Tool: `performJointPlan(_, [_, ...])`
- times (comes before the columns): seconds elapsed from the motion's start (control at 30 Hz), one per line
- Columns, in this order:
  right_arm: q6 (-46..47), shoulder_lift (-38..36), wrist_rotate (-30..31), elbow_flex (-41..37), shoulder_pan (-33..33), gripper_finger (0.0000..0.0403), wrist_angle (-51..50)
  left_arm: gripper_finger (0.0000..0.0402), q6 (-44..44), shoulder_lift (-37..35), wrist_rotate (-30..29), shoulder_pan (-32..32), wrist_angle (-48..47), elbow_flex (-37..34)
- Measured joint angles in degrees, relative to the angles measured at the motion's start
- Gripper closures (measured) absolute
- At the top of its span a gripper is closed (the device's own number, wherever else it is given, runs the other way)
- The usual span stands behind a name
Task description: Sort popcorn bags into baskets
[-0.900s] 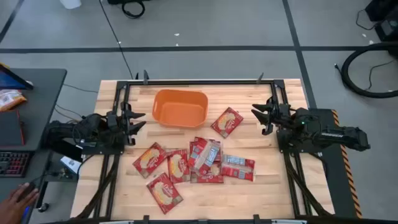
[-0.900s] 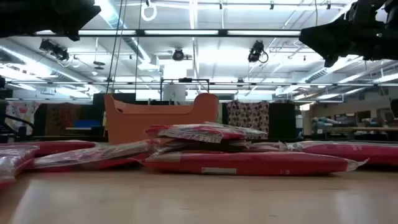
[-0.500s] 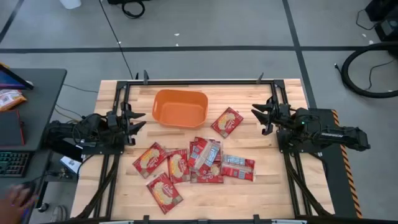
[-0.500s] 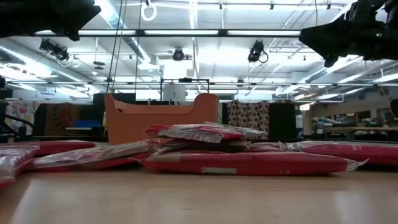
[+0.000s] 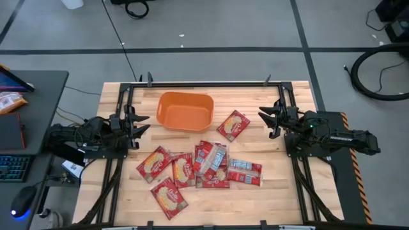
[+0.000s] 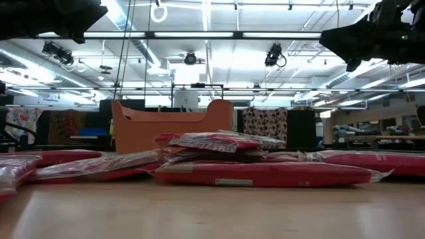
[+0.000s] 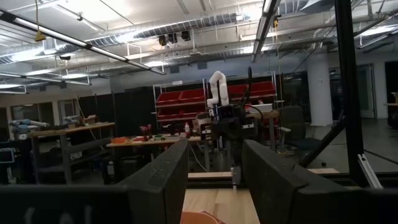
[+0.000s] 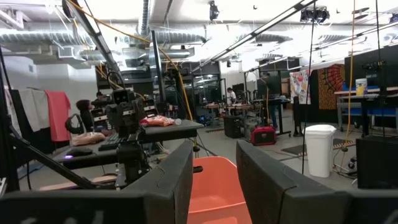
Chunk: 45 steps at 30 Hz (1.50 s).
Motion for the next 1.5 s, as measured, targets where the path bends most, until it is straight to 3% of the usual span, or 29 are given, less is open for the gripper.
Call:
performJointPlan(1.17, [0.0,0.0,0.0,0.0,0.0,0.0275,0.1,0.0246,0.0,0.0,0.0,0.0,0.0,0.0])
performJointPlan(1.3, [0.1,0.0,0.0,0.0,0.0,0.0275,5.7,0.0246,-0.4,0.0,0.0,0.0,0.2,0.0])
performJointPlan(1.5, [4.3,0.0,-4.3,0.0,0.1,0.0275,8.9,0.0246,-19.8,0.0,1.1,-0.1,0.4,0.0])
